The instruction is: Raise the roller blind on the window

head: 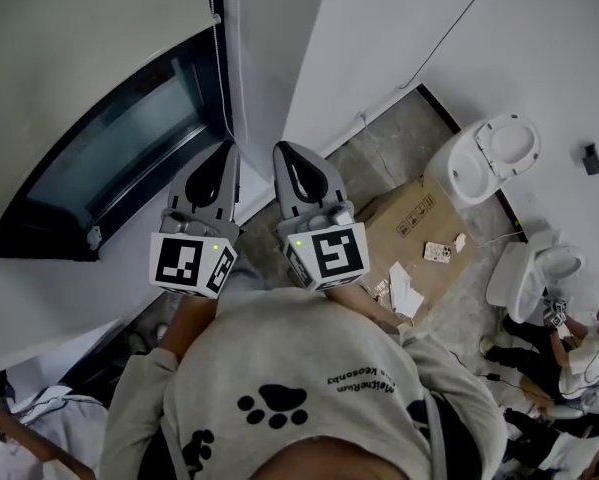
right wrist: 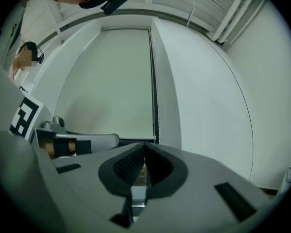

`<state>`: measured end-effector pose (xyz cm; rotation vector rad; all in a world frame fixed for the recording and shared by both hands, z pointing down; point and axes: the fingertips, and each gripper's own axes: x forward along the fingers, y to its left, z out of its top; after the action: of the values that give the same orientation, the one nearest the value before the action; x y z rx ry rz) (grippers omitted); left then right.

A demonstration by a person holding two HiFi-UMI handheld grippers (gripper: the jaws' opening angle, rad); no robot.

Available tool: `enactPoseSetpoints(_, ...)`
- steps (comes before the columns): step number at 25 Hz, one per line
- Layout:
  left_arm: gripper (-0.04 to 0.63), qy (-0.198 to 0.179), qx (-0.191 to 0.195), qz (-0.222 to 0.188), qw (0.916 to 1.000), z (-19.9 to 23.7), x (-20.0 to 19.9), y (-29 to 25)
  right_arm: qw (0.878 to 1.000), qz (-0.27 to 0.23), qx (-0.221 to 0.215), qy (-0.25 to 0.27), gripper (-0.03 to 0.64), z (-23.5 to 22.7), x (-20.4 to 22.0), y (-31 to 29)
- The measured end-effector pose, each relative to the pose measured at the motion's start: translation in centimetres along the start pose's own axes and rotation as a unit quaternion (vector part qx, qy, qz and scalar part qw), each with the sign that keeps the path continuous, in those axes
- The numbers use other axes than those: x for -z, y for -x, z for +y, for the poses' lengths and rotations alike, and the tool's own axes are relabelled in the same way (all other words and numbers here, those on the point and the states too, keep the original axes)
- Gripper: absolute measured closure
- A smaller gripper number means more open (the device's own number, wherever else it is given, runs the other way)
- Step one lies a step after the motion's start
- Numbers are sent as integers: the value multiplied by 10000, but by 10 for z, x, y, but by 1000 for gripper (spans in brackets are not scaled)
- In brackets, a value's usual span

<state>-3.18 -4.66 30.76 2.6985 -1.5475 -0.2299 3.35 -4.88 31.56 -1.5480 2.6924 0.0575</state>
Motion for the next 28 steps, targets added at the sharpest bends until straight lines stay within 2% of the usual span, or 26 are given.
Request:
enactPoseSetpoints(6, 600, 42, 313, 81, 9995, 48, 5, -43, 9994, 54, 346, -6, 606, -16, 11, -63)
enactPoseSetpoints(14, 600, 123, 746, 171, 9970, 92, 21, -80, 9964, 164, 827, 104, 606, -27, 28, -122)
enactPoseSetpoints(19, 600, 255, 860, 249, 9957, 107, 26, -96, 9940, 218, 1062, 139, 596, -37, 28, -146)
enactPoseSetpoints(21, 600, 315, 902, 289, 9950, 110, 29, -99, 9939, 253, 1068, 145, 529, -36, 30, -153)
enactPoseSetpoints(22, 600, 327, 903, 305, 9949, 112, 30, -100, 9937, 277, 1079, 142, 520, -36, 30, -157)
enactPoseSetpoints(28, 600, 425, 803, 358, 9952, 126, 30, -102, 9904, 527, 1282, 2, 520, -48, 39, -185)
